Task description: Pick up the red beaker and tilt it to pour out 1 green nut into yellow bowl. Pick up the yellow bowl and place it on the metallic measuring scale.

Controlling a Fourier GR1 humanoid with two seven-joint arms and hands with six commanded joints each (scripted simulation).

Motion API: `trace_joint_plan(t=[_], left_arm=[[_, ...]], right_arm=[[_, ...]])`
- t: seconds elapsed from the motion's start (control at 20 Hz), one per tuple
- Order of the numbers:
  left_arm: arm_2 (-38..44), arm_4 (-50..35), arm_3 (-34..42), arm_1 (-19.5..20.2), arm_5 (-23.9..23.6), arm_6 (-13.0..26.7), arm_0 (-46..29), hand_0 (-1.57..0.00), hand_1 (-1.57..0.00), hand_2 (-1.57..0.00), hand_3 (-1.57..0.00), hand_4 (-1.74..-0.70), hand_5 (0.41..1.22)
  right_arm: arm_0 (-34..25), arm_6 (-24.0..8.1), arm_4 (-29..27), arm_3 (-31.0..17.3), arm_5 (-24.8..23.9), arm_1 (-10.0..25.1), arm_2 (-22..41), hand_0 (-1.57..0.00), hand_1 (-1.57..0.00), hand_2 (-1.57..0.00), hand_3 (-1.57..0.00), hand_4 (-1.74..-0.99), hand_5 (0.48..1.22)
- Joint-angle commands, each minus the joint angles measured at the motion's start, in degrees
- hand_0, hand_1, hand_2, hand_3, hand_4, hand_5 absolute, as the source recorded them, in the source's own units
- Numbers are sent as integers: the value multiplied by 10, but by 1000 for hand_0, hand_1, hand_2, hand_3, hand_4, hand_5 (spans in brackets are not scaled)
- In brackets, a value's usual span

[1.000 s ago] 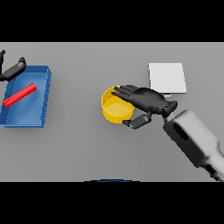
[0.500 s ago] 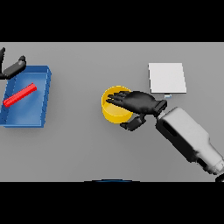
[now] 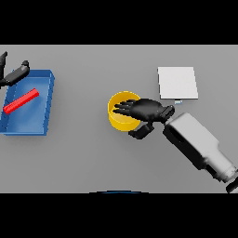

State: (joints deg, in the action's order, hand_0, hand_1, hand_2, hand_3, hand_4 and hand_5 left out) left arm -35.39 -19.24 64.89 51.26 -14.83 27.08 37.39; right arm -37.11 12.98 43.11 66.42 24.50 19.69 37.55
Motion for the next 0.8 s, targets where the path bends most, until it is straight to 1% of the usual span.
trace_joint_plan(t=[0.0,0.1,0.15,0.2,0.25,0.35,0.4,0.45,0.5,0.6,0.65,0.75], left_arm=[[-1,2,-4,-1,0,-1,-1,1,1,1,1,-793,729],[-3,4,-2,-4,-7,2,-2,1,1,1,1,-794,732],[-1,3,-2,-2,-7,5,0,1,1,1,1,-793,732],[-2,1,-2,-5,-5,8,2,1,1,1,1,-796,730],[-1,0,0,-3,-7,6,-4,1,1,1,1,-796,730],[-1,2,12,3,-8,10,-1,1,1,1,1,-793,729],[1,1,2,4,-4,9,0,1,1,1,1,-793,731],[-3,3,8,3,-6,14,0,1,1,1,1,-788,732],[-2,1,9,5,-6,9,-4,1,1,1,1,-791,733],[-1,3,-1,2,-3,1,-3,1,1,1,1,-793,736],[-2,4,-5,0,-2,-1,-2,1,1,1,1,-793,735],[-1,6,-3,3,-7,-1,-6,1,1,1,1,-792,732]], right_arm=[[0,7,-2,-5,-4,-4,0,1,1,-15,-42,-1289,721],[-1,0,-6,-10,1,-8,-3,1,1,-52,-88,-1309,768],[4,-12,-7,-8,3,-14,-3,1,-14,-84,-121,-1333,800],[-1,-13,-8,-9,5,-14,-5,-68,-69,-140,-178,-1365,838],[1,-10,-7,-15,5,-18,-1,-173,-145,-204,-243,-1396,875],[1,-6,1,-10,4,-12,4,-469,-376,-379,-419,-1479,999],[-7,0,3,-18,5,-12,4,-630,-509,-481,-650,-1473,1044],[-6,-8,4,-17,4,-14,5,-780,-649,-590,-834,-1469,1079],[-6,-10,-1,-19,4,-15,5,-938,-806,-787,-978,-1521,1108],[5,-2,-11,-1,13,-2,4,-1166,-1081,-1069,-1030,-1594,1148],[4,-9,-10,0,11,-5,6,-1247,-1179,-1169,-1054,-1621,1163],[0,-7,-7,7,13,1,10,-1364,-1320,-1314,-1111,-1659,1184]])
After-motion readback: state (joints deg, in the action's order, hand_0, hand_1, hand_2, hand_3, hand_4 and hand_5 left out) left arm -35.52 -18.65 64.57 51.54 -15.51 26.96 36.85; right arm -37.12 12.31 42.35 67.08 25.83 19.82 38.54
